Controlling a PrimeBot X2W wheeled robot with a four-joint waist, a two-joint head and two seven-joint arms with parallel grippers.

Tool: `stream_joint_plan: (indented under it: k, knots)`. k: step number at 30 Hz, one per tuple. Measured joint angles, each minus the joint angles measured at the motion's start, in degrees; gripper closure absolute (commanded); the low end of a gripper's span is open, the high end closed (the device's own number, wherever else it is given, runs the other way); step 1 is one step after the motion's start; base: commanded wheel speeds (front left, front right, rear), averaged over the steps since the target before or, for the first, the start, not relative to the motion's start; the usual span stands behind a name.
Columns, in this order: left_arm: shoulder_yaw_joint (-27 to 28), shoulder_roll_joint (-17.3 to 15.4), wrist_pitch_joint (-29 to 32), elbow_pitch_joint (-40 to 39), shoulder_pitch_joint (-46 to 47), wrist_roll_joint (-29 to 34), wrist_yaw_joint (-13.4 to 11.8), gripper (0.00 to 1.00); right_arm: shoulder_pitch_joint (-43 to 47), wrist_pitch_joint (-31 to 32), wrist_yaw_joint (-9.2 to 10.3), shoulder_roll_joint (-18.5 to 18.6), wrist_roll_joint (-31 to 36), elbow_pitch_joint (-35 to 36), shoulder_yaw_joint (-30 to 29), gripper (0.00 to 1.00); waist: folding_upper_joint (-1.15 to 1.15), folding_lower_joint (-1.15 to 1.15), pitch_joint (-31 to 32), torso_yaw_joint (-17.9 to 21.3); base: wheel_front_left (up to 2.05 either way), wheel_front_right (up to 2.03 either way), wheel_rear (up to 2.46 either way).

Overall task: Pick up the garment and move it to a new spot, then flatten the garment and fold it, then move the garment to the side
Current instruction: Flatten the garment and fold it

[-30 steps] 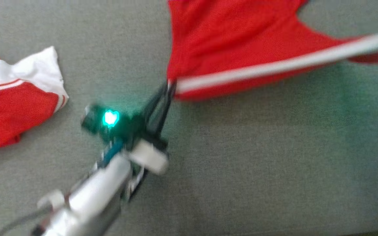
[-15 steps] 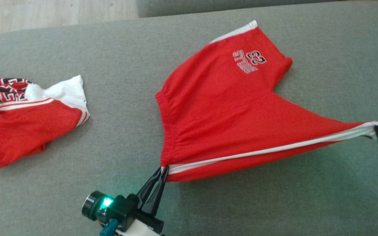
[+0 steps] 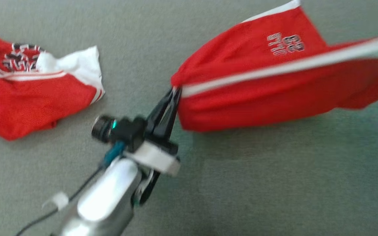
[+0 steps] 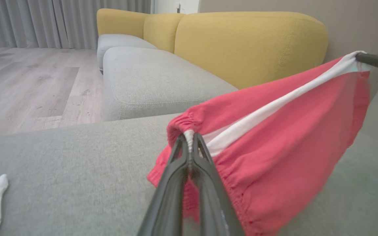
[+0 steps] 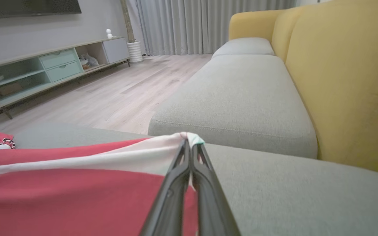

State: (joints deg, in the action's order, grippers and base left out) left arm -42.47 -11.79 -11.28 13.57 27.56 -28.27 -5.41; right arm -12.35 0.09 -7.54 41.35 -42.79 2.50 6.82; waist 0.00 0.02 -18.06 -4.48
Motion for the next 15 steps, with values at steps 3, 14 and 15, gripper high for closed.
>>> stream_joint_plan:
  k: [3,14,15]
  knots:
    - [0.12,2.14,0.94,3.46,4.60,0.00,0.80,1.00,-6.53,2.13,0.00,2.08,0.02,-3.25,2.12,1.00,0.00,0.00,-2.47,-1.53,0.00,0.00,0.00]
    - [0.05,7.11,0.99,14.62,15.87,1.29,0.54,1.00,-26.21,5.31,0.00,6.41,-0.07,-14.22,15.29,1.00,0.00,0.00,-9.62,-6.42,0.00,0.00,0.00]
    - [0.03,7.38,0.76,15.56,16.16,1.29,0.53,1.00,-27.73,5.30,0.00,6.46,-0.08,-15.06,16.62,1.00,0.00,0.00,-10.11,-6.68,0.00,0.00,0.00]
